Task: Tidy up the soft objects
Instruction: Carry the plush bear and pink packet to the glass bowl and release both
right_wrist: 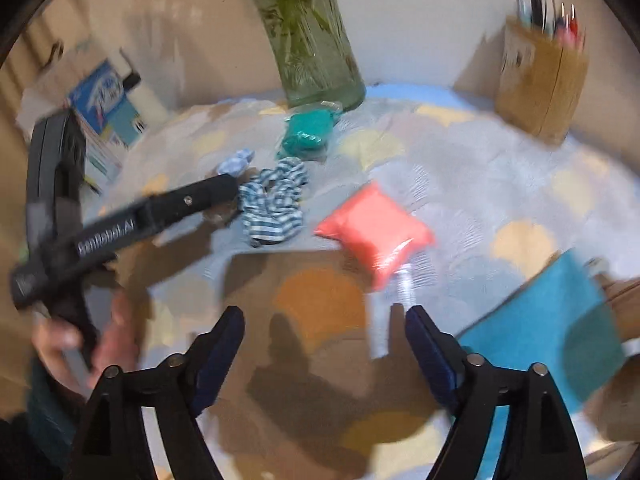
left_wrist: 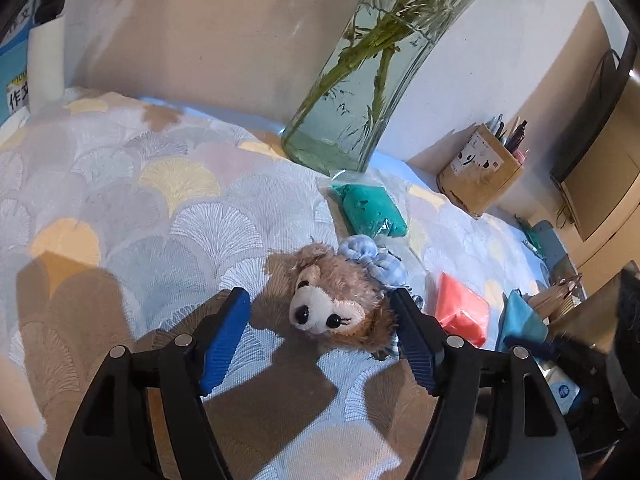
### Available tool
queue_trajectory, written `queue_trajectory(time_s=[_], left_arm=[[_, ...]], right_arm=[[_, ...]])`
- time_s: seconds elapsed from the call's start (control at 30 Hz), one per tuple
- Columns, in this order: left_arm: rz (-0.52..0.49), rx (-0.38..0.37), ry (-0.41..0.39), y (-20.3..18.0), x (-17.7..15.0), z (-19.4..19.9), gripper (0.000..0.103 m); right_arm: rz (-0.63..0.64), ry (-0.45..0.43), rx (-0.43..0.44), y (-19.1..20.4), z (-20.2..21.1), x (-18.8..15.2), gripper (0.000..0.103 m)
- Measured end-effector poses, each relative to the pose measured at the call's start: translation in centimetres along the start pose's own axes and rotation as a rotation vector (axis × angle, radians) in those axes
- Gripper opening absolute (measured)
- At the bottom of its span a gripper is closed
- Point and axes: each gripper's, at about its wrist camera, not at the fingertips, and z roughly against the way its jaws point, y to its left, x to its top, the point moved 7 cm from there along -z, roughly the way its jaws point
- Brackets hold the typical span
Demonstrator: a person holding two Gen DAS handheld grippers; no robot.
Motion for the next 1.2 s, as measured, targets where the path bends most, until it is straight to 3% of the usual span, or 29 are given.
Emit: queue_trajectory(time_s=[0.13, 0.2, 0.27, 0.33, 0.4, 0.47, 0.67, 0.9, 1.2], left_arm=[[-0.034, 0.03, -0.008, -0.5, 0.0, -0.2, 0.068], [-0.055, 0.039, -0.009, -0.8, -0.1, -0.3, 0.052], [-0.079, 0.041, 0.001, -1.1, -0.2, -0.5, 0.042], [-0.108, 0.062, -0.017, -1.4, -0.1, -0.3, 0.04], [-0.137, 0.061, -0.03, -1.8, -0.1, -0.1, 0.039], [-0.167, 0.065, -0.044, -2.3, -0.2, 0.2, 0.039], [-0.224, 0.076, -0.112, -3.5, -0.2, 1.6, 0.039], [-0.225, -0.004, -0.123, -6.4, -1.1, 4.2, 0.039], [-0.262, -0.226, -0.106, -14.1, -4.0, 9.5, 0.039]], right_arm=[[0.099, -0.013, -0.067, 0.0, -1.5, 1.8, 0.086], [0.131, -0.021, -0.089, 0.3, -2.9, 3.0, 0.085], [0.142, -0.035, -0.122, 0.0, -4.1, 4.0, 0.085], [0.096, -0.042, -0.066, -0.5, -4.9, 4.2, 0.084], [0.049, -0.063, 0.002, -0.7, -4.7, 4.2, 0.066], [0.032, -0.08, 0.002, -0.8, -4.3, 4.0, 0.06], [-0.038, -0.11, 0.035, 0.4, -1.5, 3.2, 0.055], [-0.183, -0.145, -0.044, -1.2, 4.7, 0.3, 0.055], [-0.325, -0.21, -0.04, -5.1, 13.1, -6.6, 0.055]])
